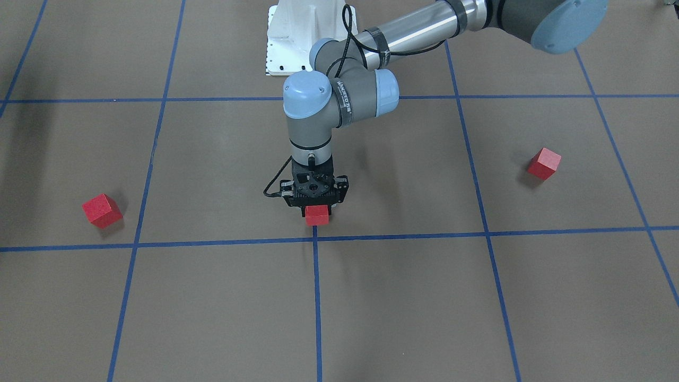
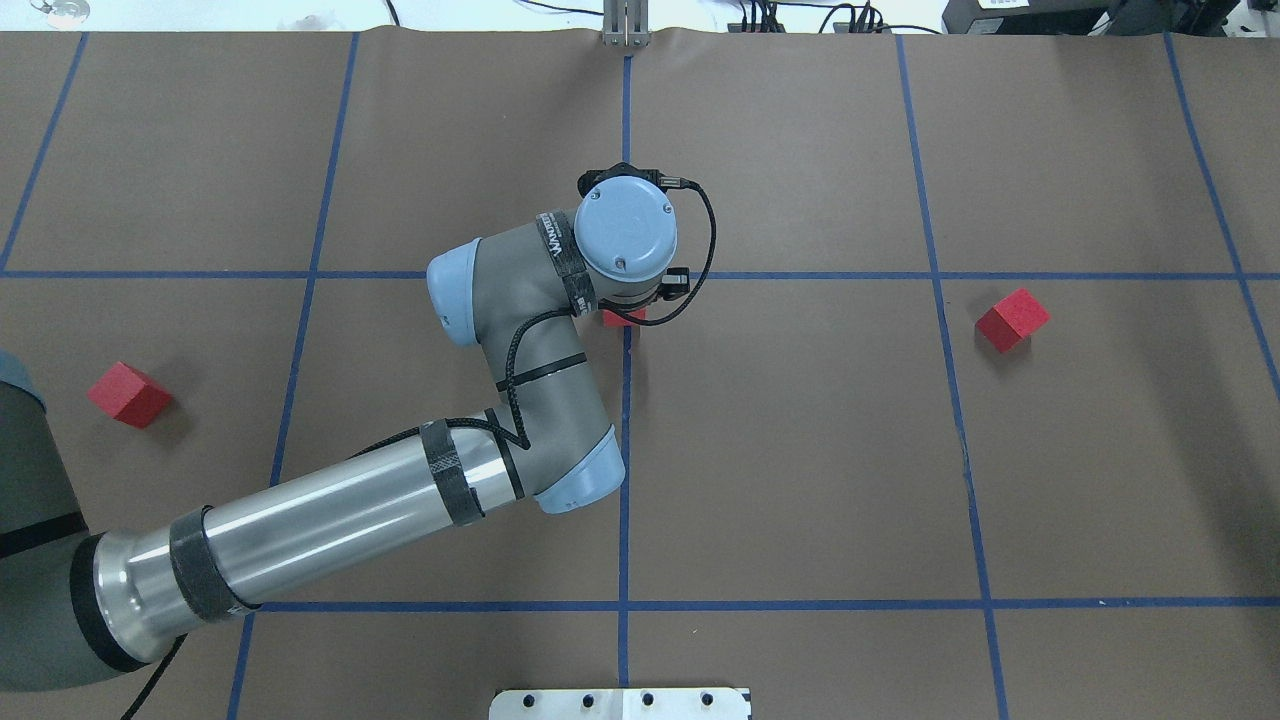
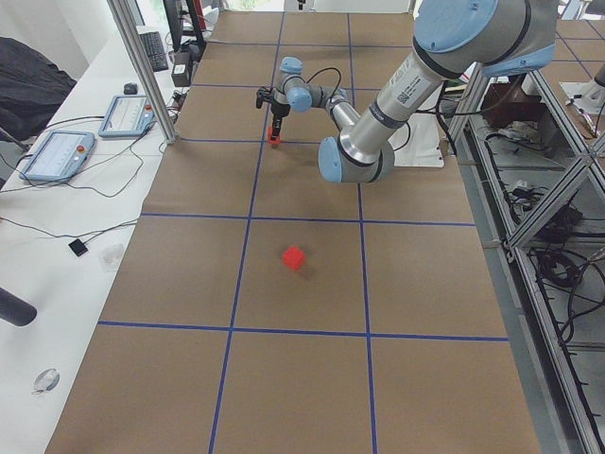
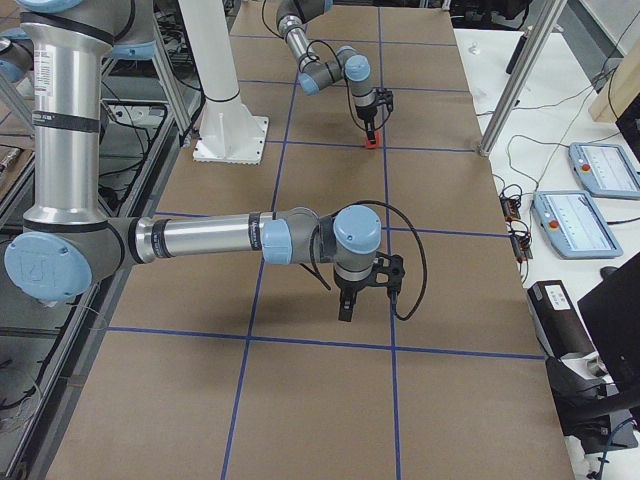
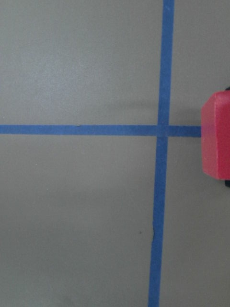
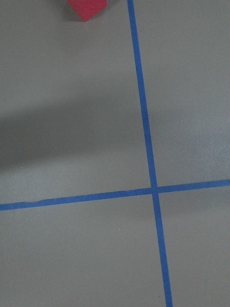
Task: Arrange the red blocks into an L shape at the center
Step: 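Carry the red cube with the left gripper to the grid center and release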
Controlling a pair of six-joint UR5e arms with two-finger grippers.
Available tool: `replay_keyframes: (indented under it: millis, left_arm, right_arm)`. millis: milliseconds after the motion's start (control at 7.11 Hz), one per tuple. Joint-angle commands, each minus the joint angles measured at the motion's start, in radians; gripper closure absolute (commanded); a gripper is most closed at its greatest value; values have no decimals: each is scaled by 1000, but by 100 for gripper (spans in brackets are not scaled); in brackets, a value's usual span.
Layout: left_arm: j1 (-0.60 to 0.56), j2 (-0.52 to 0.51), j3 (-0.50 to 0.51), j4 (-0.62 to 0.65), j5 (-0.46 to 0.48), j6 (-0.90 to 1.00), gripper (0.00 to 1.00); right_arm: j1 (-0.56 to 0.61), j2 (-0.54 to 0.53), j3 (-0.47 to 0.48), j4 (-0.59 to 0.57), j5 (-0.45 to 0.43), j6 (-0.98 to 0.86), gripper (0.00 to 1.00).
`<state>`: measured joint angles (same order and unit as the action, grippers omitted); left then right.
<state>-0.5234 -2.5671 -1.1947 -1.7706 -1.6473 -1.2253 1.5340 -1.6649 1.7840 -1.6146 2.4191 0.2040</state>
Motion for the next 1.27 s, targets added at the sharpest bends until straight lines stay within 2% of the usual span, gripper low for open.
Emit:
replay_keyframes:
  millis: [0,141,281,562,703,984,1125]
  left_arm:
    - [0,1,6,-9,1,35,73]
    - [0,-1,6,-9,0,30,27]
    - [0,-1,4,-9,0,27,1]
    - [-10,-2,-9,-7,-6,20,1]
    - [-41,-2,-52,3,-29,20,1]
    - [-145,40,-158,67,-165,23,1]
    - [-199,73,-227,124,-213,35,1]
  right_arm:
    - [0,1,2,-1,0,0,1]
    - [0,1,2,1,0,0,1]
    - [0,2,3,1,0,-1,1]
    - [0,10,12,1,-2,-3,1]
    - [0,43,12,-1,-2,2,1]
    - [-14,76,-3,-1,30,11,1]
    - [-70,97,20,22,49,15,1]
